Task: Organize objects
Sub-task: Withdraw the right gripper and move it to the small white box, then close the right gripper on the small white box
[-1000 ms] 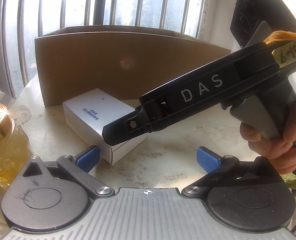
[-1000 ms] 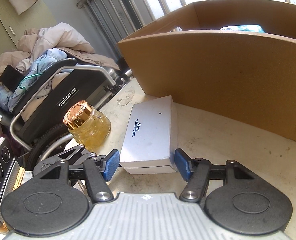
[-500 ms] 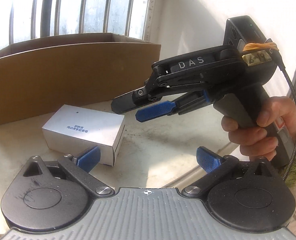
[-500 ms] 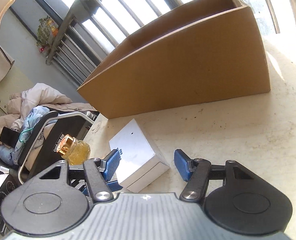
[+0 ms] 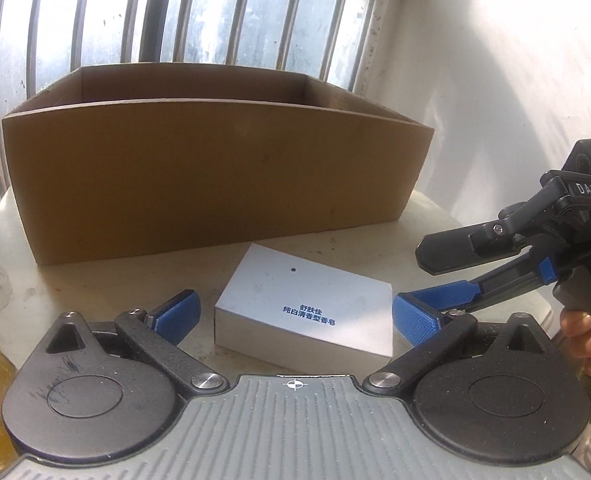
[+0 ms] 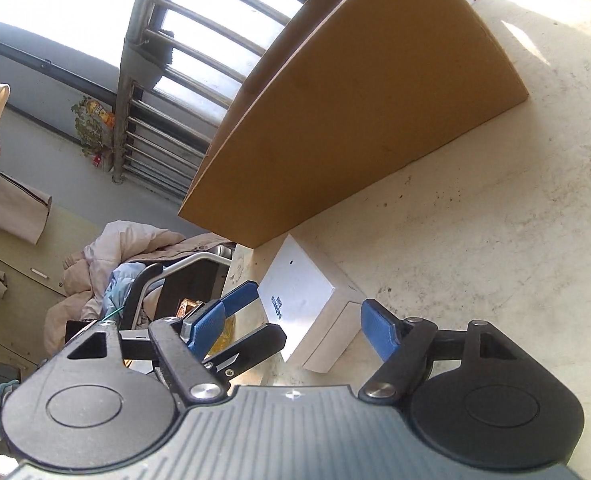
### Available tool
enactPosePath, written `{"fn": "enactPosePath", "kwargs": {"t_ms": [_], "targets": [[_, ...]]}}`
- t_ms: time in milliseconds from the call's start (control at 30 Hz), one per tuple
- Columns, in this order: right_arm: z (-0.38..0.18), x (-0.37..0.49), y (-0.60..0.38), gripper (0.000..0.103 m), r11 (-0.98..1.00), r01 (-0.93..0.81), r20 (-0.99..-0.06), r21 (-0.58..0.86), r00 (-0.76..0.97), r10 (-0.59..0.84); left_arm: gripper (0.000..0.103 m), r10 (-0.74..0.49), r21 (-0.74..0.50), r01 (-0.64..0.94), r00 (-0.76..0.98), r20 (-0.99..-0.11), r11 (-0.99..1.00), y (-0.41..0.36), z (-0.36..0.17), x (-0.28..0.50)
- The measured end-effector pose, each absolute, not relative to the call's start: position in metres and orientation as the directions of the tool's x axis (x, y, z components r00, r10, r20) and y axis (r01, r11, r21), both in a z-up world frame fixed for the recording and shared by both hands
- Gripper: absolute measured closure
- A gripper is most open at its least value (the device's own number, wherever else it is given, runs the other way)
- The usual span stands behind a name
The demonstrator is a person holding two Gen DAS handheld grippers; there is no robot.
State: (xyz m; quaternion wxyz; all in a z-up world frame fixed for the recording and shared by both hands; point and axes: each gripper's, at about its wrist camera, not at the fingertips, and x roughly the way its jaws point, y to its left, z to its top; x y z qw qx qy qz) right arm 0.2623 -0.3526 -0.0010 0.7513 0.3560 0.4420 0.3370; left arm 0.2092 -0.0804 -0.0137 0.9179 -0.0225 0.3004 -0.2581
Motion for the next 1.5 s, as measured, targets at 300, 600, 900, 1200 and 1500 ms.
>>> {"fn": "enactPosePath", "kwargs": {"t_ms": [300,600,900,1200,1500], "targets": [[-0.014,0.269,-0.344,0.021,0.501,-0.134,-0.422,0.855,0.384,0.822,0.000,-0.575,-0.306,0.494,0.610,-0.545,0.814,-0.075,-0.019,0.212],[-0.011,0.265,-0.341,0.018,0.533,-0.166,-0.435,0.830,0.405,0.804,0.000,-0.616,-0.315,0.545,0.558,-0.555,0.777,-0.081,-0.017,0.174],[-0.002,0.248,-0.336,0.019,0.644,-0.219,-0.495,0.733,0.478,0.726,0.001,-0.506,-0.162,0.521,0.630,-0.589,0.838,-0.093,-0.022,0.183],[-0.005,0.243,-0.327,0.028,0.688,-0.242,-0.513,0.684,0.510,0.690,0.010,-0.400,-0.046,0.475,0.682,-0.612,0.879,-0.103,-0.029,0.189],[-0.003,0.236,-0.314,0.039,0.726,-0.283,-0.533,0.627,0.524,0.664,0.023,-0.382,-0.027,0.467,0.686,-0.620,0.884,-0.108,-0.038,0.192]]}}
